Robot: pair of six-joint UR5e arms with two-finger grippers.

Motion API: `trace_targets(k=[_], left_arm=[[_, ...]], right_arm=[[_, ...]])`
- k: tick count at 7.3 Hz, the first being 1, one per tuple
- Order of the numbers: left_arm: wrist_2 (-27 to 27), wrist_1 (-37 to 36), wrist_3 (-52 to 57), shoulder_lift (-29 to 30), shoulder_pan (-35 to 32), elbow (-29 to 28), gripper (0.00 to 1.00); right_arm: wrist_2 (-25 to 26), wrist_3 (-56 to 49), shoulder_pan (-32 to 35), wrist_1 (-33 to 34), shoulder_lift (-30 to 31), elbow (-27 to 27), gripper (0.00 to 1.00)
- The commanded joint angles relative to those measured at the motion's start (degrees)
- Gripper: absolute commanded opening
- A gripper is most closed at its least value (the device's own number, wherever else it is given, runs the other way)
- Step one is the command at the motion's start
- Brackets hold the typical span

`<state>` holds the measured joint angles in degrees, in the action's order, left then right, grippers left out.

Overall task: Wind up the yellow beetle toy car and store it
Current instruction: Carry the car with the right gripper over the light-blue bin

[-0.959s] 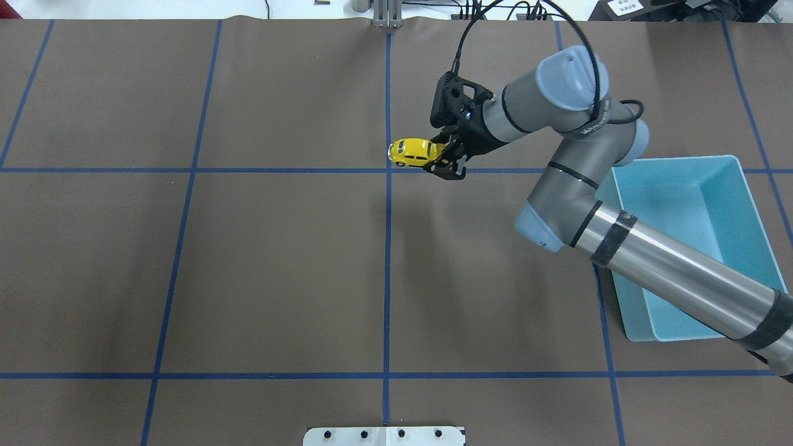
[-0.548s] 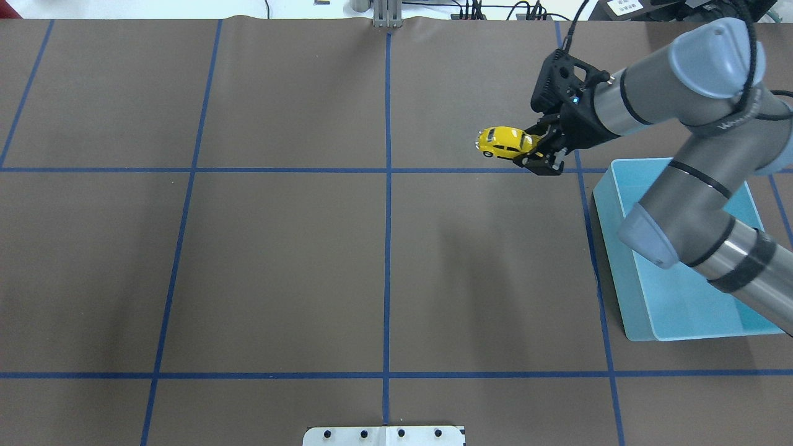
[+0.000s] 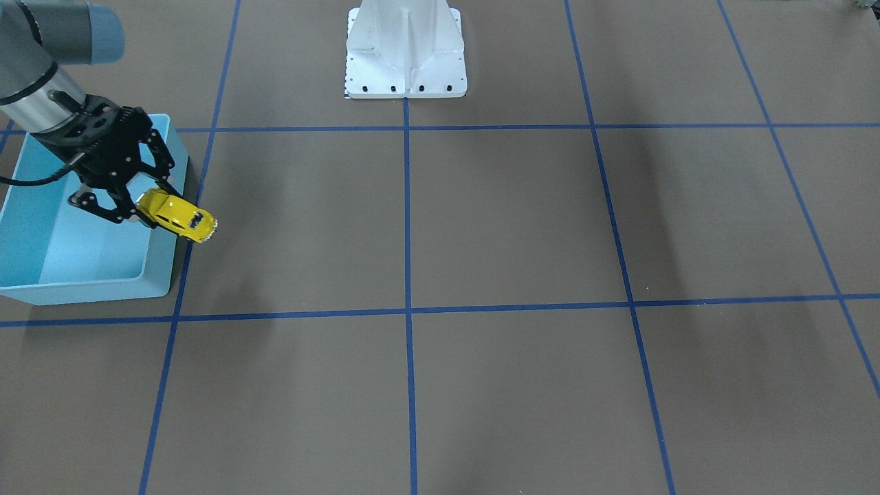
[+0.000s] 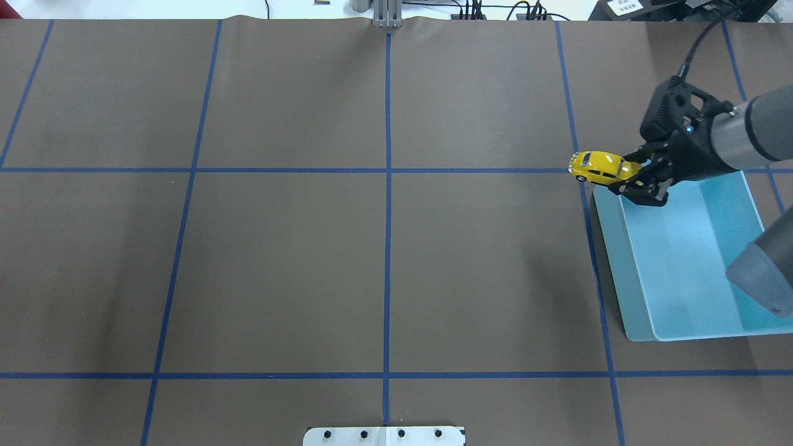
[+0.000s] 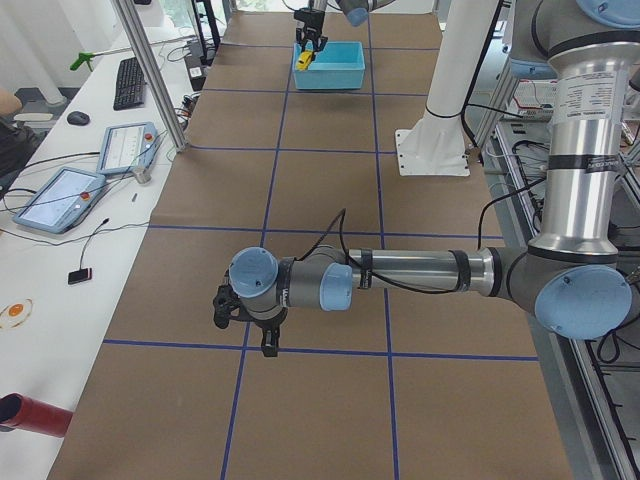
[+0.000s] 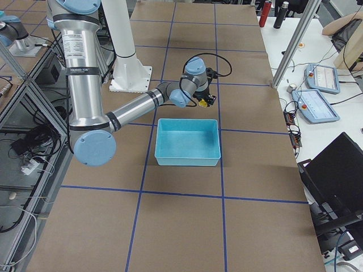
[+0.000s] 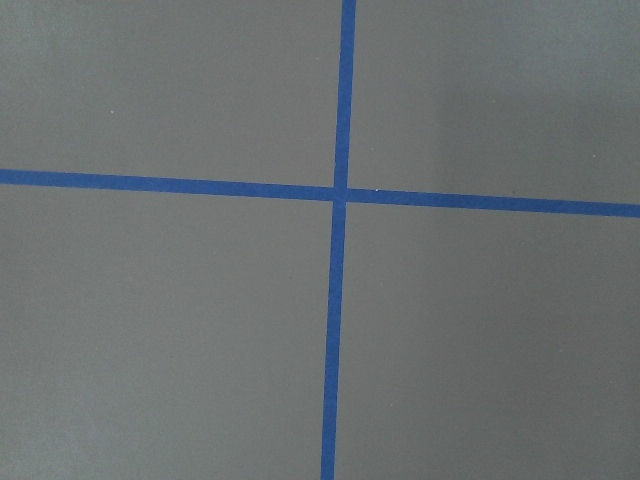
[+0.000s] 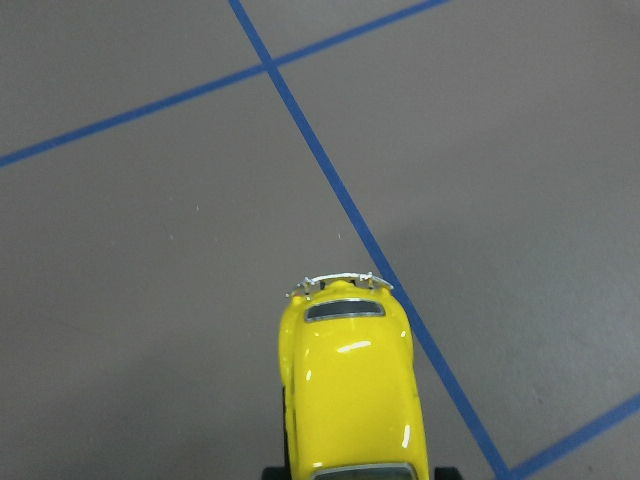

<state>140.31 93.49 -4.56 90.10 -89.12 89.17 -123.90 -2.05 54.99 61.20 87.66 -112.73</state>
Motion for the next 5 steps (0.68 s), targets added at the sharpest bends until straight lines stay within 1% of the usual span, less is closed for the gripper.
trace_targets(k=[1,2,3,4,5], left_arm=[[-0.04,0.38,-0.01,0.07,0.00,-0.14,1.00],[-0.12,0.38,0.08,0.16,0.00,-0.14,1.00],[-0.12,0.38,-0.01,0.51,0.00,-0.14,1.00],[-0.21,0.46,-0.01,0.69,0.00,-0.14,1.00],[-0.12,0.38,-0.01,0.86,0.00,-0.05,1.00]], right_arm=[[-5.44,0.12,4.58,-8.87,8.20,0.58,0.00],[-8.26,0.12,6.78,-12.82,11.36,1.80,0.00],[-11.24,0.38,7.84,-19.47,14.61,4.69,0.00],[-14.06,0.47,9.25,-24.15,15.78,8.11,0.00],[-16.96,0.47,10.39,-23.68,15.01,8.84,0.00]])
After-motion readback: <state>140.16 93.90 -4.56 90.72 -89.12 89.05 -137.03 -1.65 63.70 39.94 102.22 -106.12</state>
